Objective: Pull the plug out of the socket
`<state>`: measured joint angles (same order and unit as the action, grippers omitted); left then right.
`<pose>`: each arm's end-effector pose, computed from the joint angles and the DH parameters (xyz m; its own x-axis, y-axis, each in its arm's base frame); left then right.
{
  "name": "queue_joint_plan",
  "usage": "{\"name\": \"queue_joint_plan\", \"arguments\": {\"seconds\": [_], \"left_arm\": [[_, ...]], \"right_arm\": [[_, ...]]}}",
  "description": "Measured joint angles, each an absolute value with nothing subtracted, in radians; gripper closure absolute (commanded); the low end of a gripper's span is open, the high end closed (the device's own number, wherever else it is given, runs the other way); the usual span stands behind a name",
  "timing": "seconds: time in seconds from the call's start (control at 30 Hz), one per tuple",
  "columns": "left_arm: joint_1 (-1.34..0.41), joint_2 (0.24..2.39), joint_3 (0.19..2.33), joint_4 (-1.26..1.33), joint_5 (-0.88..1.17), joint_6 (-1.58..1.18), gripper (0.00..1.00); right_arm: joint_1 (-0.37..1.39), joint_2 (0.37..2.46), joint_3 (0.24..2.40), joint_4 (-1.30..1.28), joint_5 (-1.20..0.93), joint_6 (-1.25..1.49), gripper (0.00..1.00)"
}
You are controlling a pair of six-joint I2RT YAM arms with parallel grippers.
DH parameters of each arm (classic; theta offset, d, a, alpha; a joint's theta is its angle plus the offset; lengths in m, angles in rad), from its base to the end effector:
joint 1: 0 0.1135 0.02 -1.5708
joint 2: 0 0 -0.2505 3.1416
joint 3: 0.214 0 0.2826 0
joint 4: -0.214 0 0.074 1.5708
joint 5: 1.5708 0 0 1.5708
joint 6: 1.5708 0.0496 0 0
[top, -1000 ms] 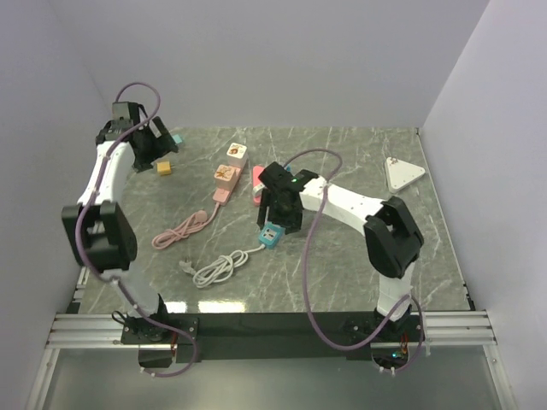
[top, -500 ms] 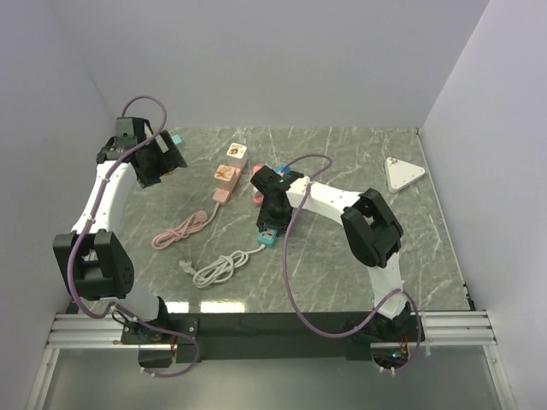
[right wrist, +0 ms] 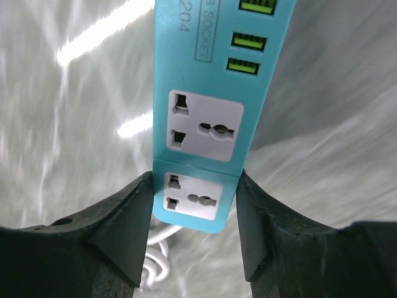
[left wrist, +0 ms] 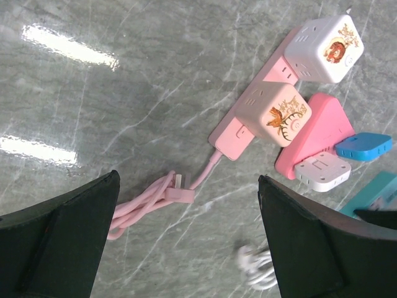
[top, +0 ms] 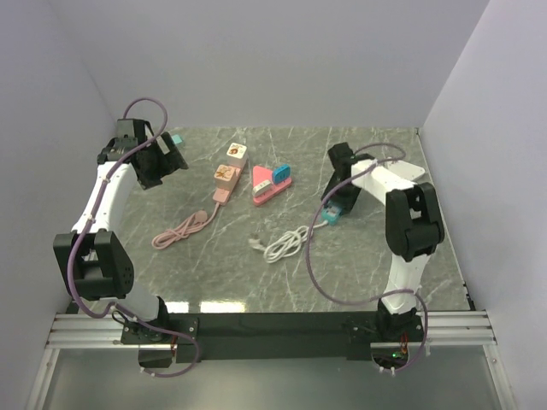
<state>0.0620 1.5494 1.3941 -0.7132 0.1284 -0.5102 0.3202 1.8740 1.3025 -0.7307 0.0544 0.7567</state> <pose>0.3760 0.0170 0.2865 -0.6752 -0.5272 -0.5160 -0.3536 0.8452 -0.4008 0.3732 0.1209 0.1346 -0.8718 0.4331 -0.2290 0.4097 0.9008 0.1441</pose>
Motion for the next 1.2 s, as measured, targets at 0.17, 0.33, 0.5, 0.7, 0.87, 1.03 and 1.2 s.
{"name": "queue_joint_plan", "arguments": {"seconds": [0.17,0.33,0.5,0.7,0.87,1.03,1.2], "left_arm": [[0.062,1.549,1.394,-0.701,0.156,-0.514,0.01],[0.062,1.547,1.387,-0.7,0.186,-0.516,0.01],[0.061,1.523,1.372,-0.707,0.208,-0.518,0.0],[0.061,1.486,1.369,-0.707,0.225,-0.519,0.01],[0.06,1.486,1.364,-0.705,0.25,-0.524,0.01],[0.059,1.481,1.361,-0.696,0.272,-0.544,0.0],[0.059,1.431,1.327,-0.677,0.295,-0.548,0.01]], "right_arm": [[0.187,2.075,1.616,-0.85,0.168,0.602,1.0],[0.071,2.328,2.031,-0.934,0.278,0.485,0.96],[-0.011,2.424,2.176,-0.899,0.42,0.376,0.93],[-0.052,2.424,2.151,-0.772,0.41,0.27,0.76],[-0.055,2.386,2.085,-0.661,0.283,0.243,0.55],[-0.052,2.242,1.962,-0.596,0.178,0.253,0.06],[-0.04,2.049,1.956,-0.586,0.152,0.297,0.05]]}}
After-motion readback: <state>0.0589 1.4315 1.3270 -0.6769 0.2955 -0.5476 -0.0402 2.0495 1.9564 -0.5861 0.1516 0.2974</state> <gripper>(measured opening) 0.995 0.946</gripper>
